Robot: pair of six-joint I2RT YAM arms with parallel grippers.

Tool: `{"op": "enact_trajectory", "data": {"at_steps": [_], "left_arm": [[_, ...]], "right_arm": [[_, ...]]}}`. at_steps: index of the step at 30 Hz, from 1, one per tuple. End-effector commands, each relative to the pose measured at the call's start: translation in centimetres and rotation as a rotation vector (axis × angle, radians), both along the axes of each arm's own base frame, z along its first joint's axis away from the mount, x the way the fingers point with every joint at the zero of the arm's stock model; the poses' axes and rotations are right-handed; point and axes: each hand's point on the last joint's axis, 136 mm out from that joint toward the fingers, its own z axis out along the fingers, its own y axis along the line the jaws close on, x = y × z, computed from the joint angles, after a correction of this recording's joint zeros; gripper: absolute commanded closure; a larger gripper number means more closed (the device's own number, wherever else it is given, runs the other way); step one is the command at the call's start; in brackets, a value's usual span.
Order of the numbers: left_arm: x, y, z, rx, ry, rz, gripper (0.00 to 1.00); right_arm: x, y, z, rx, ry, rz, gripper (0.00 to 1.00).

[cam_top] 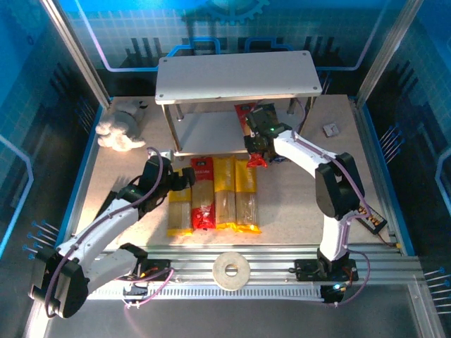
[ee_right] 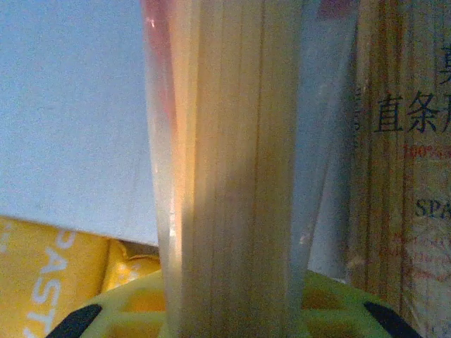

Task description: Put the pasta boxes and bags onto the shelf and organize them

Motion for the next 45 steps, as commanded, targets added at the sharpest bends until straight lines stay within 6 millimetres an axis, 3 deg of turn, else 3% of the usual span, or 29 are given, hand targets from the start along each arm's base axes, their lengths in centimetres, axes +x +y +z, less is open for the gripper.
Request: {"op": "enact_trajectory", "data": {"at_steps": [1,10,17,20,23,26,31,35,39,45], "left_arm": [[-0.2,0.3,0.7,0.026,-0.016,-0.002,0.01],[0.0,0.2,1.0,0.026,-0.017,-0.002,0.01],[-0.3,0.4,0.7,0.032,-0.004,0.001,0.00],[-0.3,0.4,0.6,0.029,0.000,0.003,0.00],[-0.6,0.2,0.4,0.016,0.020,0.000,0.00],[-1.2,0.2,-0.2,0.016,0.047,-0.004,0.01],[-2.4,0.7,-1.1,0.028,0.052,0.022,0.00],[-3.4,1.0,-2.3,0.016,0.078,0.061,0.01],[-4.3,1.6,-4.0,0.053,0.146,0.125,0.00],[-5.1,1.7,-7.0,0.057,0.264,0.190,0.00]], "right_arm": [[4.0,0.7,3.9,0.057,-0.179,-0.037,0.79],[5.3,1.3,2.4,0.081,-0.170,-0.057,0.76],[4.6,1.1,1.4,0.077,-0.141,-0.056,0.38],[4.4,1.1,1.2,0.086,-0.131,-0.056,0.31],[4.4,1.3,1.8,0.116,-0.136,-0.049,0.22],[4.1,1.3,4.0,0.149,-0.189,-0.040,0.14],[1.6,0.1,7.7,0.197,-0.279,-0.040,0.05],[-2.2,-1.2,9.5,0.209,-0.275,-0.011,0.04],[-5.9,-2.2,9.9,0.223,-0.246,0.016,0.01],[-9.2,-2.8,9.7,0.248,-0.206,0.047,0.01]]}}
